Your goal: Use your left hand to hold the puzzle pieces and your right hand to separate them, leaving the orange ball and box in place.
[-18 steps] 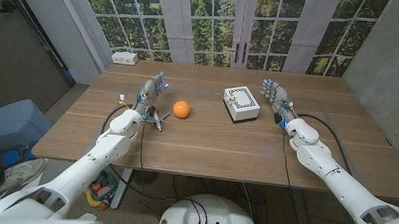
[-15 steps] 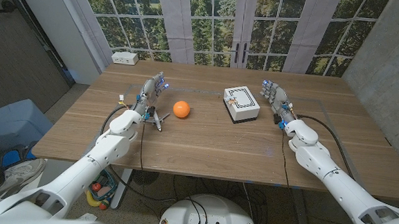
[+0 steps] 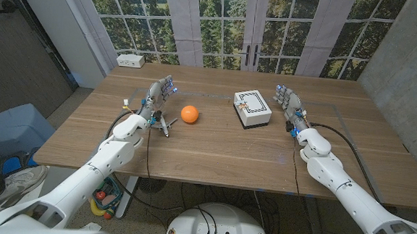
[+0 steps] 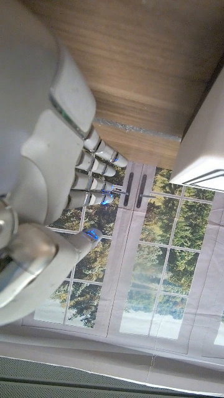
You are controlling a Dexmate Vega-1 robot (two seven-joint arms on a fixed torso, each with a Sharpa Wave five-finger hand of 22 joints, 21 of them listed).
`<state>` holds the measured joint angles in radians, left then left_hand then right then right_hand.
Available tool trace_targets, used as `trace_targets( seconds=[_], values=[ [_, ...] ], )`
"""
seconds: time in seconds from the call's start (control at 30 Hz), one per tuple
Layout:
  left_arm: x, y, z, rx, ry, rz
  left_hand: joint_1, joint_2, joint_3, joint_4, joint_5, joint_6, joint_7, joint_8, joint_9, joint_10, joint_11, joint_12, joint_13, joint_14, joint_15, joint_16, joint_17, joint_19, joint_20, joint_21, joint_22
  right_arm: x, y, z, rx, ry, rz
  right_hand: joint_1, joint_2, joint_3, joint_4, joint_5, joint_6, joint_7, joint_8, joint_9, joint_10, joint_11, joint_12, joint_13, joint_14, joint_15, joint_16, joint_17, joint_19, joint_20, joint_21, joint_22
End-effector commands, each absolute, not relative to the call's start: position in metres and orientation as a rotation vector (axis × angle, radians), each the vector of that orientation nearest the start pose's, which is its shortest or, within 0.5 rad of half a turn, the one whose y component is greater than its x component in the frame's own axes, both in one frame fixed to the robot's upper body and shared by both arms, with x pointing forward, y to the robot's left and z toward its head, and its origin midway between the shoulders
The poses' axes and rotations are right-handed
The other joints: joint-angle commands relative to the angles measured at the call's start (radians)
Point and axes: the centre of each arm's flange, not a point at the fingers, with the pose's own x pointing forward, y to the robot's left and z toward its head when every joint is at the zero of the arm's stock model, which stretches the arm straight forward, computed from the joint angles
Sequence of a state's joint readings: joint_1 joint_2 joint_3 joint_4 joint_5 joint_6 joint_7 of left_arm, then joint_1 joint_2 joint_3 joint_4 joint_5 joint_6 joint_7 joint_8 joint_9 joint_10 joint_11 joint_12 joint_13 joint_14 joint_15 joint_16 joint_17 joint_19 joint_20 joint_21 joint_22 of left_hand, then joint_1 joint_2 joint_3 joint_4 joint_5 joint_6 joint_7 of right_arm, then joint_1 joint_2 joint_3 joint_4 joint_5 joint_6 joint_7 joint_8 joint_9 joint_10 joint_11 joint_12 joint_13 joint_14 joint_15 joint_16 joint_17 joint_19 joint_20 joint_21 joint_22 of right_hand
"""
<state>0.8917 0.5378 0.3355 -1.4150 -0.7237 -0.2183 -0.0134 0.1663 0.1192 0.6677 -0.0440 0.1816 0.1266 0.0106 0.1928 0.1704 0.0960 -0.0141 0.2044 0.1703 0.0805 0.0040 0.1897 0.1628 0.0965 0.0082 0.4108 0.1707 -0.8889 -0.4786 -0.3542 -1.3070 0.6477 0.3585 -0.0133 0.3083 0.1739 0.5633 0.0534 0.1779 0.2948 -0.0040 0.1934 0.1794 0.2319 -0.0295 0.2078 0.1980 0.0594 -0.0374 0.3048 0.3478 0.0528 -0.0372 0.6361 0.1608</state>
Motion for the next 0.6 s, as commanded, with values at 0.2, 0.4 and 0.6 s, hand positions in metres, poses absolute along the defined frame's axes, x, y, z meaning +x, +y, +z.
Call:
trace_targets(
  seconds=[0.2,0.4,0.6],
  values=[
    [0.628,0.276,0.009,0.011,-0.552,-0.209,0.005,-0.074,-0.033,-0.107,-0.005,0.127,0.014,0.008,0.004,0.148,0.004,0.022,0.008,0.194,0.013,0.026,0.01,0.035,0.06,-0.03,0.011,0.622,-0.294,-0.048,0.086,-0.676,0.082,-0.002,-0.002,-0.013,-0.022,-0.001,0.04,0.017,0.012,0.006,0.046,0.012,0.017,0.003,0.071,-0.022,0.029,-0.005,0.041,-0.054,-0.008,0.007],
    [0.622,0.269,0.018,0.057,-0.524,-0.221,0.03,-0.079,-0.028,-0.13,-0.004,0.177,0.025,0.018,0.006,0.178,0.007,0.022,0.01,0.225,0.001,0.025,0.012,0.081,0.065,-0.022,0.012,0.616,-0.297,-0.052,0.089,-0.689,0.064,0.002,-0.003,-0.016,-0.032,-0.002,0.043,0.018,0.011,0.006,0.068,0.016,0.022,0.004,0.074,-0.018,0.031,-0.006,0.064,-0.048,-0.007,0.008],
    [0.615,0.264,0.027,0.137,-0.495,-0.183,0.09,-0.091,-0.016,-0.147,-0.007,0.248,0.036,0.037,0.011,0.224,0.004,0.026,0.014,0.26,-0.009,0.025,0.015,0.094,0.069,-0.031,0.013,0.612,-0.3,-0.055,0.092,-0.701,0.057,0.008,-0.003,-0.015,-0.042,-0.001,0.046,0.02,0.011,0.006,0.07,0.018,0.022,0.004,0.075,-0.019,0.031,-0.008,0.074,-0.048,-0.006,0.008]
  ],
)
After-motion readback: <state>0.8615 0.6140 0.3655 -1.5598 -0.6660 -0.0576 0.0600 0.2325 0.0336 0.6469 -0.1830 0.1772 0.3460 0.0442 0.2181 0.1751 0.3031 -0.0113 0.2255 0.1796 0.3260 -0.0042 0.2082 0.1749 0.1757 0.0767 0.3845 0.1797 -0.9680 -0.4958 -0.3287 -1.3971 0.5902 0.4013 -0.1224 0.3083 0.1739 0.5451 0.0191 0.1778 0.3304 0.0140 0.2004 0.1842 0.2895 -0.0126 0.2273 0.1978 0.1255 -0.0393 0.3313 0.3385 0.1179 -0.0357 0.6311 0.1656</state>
